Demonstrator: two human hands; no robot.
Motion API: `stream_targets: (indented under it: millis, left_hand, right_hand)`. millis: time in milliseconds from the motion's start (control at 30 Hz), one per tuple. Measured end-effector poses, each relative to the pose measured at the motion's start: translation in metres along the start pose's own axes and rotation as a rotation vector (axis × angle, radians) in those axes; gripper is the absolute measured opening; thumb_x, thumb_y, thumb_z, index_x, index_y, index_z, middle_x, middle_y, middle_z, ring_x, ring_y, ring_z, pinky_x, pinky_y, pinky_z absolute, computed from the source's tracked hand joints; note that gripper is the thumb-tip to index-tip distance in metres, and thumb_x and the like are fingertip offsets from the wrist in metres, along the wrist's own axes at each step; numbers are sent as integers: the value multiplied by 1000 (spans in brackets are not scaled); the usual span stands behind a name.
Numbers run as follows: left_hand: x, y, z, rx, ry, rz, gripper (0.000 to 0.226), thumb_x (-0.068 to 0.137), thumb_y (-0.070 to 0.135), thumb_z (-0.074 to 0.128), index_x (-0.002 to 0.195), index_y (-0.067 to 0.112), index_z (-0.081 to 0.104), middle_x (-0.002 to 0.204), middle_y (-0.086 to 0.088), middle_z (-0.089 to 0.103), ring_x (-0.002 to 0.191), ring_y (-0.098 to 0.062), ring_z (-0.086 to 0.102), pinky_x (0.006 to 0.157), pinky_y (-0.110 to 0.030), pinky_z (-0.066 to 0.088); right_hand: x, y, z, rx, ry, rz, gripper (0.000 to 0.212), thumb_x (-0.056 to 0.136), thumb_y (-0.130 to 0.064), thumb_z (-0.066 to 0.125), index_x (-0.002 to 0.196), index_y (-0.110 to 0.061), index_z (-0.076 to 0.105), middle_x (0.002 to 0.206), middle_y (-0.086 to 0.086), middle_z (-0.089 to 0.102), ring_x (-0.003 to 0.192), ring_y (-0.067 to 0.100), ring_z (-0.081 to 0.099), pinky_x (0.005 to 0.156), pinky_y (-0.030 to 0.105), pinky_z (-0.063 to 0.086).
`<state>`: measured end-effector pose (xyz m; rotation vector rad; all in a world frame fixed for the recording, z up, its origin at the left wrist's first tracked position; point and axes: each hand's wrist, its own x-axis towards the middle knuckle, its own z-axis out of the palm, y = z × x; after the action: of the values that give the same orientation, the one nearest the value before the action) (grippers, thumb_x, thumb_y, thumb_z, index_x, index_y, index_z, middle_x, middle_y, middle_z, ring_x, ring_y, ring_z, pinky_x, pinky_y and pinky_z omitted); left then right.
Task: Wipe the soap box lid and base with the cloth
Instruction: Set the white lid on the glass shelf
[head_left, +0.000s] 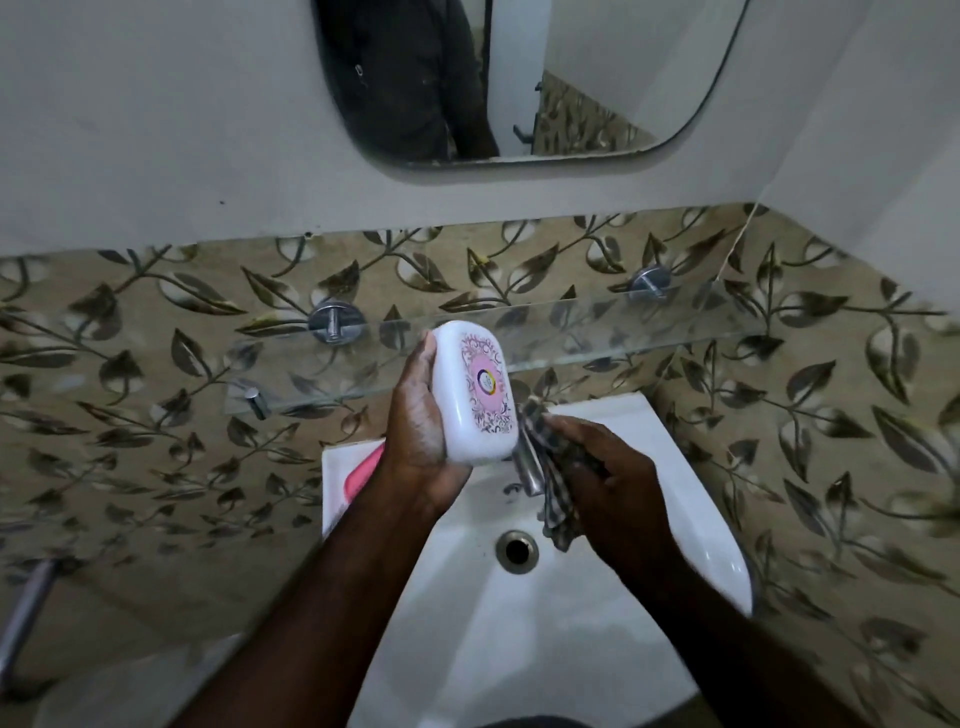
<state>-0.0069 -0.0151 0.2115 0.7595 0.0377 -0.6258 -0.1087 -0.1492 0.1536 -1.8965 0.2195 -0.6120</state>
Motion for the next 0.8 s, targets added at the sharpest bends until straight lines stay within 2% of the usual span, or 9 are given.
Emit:
stream_targets:
  millis: [100, 167, 233, 367, 433, 533, 667, 733, 800]
  left_hand:
    - [13, 2, 16, 215, 0, 81, 46, 87, 54, 54, 112, 17, 65, 96, -10, 66, 89, -25, 60, 83, -41, 49]
    - [21, 5, 29, 430, 27, 165, 46, 83, 51, 64, 116, 19, 65, 98, -10, 67, 85, -23, 62, 75, -38, 52]
    - [33, 8, 44, 770, 69, 279, 50, 83, 47, 68, 126, 23, 62, 107, -6, 68, 86, -18, 65, 71, -30, 53]
    - [75, 0, 62, 1600, 85, 610, 74, 76, 61, 69, 133, 16, 56, 131, -9, 58, 116, -22, 55, 95, -37, 48]
    - [96, -7, 70, 1859, 71, 650, 81, 74, 67, 66, 134, 15, 54, 133, -13, 55, 119, -29, 52, 97, -43, 46]
    - [119, -20, 76, 2119, 64, 639, 85, 74, 72, 61, 136, 15, 51, 141, -16, 49, 124, -34, 48, 99, -46, 44]
    - [122, -28, 74, 2160, 109, 673, 88, 74, 75, 56, 139, 16, 48, 152, -13, 37, 134, -32, 38, 107, -50, 35]
    - [111, -29, 72, 1976, 164, 758, 82, 77, 71, 57, 136, 14, 53, 143, -12, 47, 131, -29, 42, 107, -49, 37]
    - [92, -29, 65, 1714, 153, 968, 64, 83, 57, 62, 125, 9, 63, 124, -13, 60, 117, -26, 54, 98, -44, 46]
  right_hand:
    - [10, 10, -11, 304, 173, 298, 27, 92, -4, 60, 113, -18, 70, 106, 3, 75, 100, 23, 70, 92, 50, 54]
    - [14, 12, -16, 549, 193, 415, 22, 97, -4, 53, 115, -6, 64, 110, 17, 72, 102, 33, 69, 92, 50, 54]
    - [18, 12, -18, 754, 206, 515, 24, 100, -6, 47, 119, 1, 60, 114, 26, 68, 104, 38, 67, 92, 50, 54]
    - [23, 22, -13, 918, 205, 624, 28, 99, -11, 48, 121, 2, 58, 117, 28, 66, 111, 47, 61, 100, 67, 41]
    - [23, 25, -12, 950, 209, 664, 29, 97, -13, 50, 122, -1, 58, 118, 28, 65, 112, 48, 60, 99, 70, 39]
    - [22, 32, -15, 996, 201, 728, 27, 99, -12, 47, 123, -4, 58, 120, 26, 65, 111, 44, 62, 99, 64, 44]
    - [23, 40, -21, 1053, 127, 801, 29, 97, -13, 51, 123, -3, 57, 115, 25, 67, 99, 38, 68, 82, 50, 57]
    - [23, 45, -23, 1082, 61, 827, 37, 87, -11, 60, 122, 0, 59, 112, 25, 69, 92, 35, 71, 72, 43, 59]
    - [23, 49, -22, 1095, -20, 855, 42, 79, -6, 66, 120, 3, 61, 111, 25, 69, 91, 35, 70, 70, 41, 59]
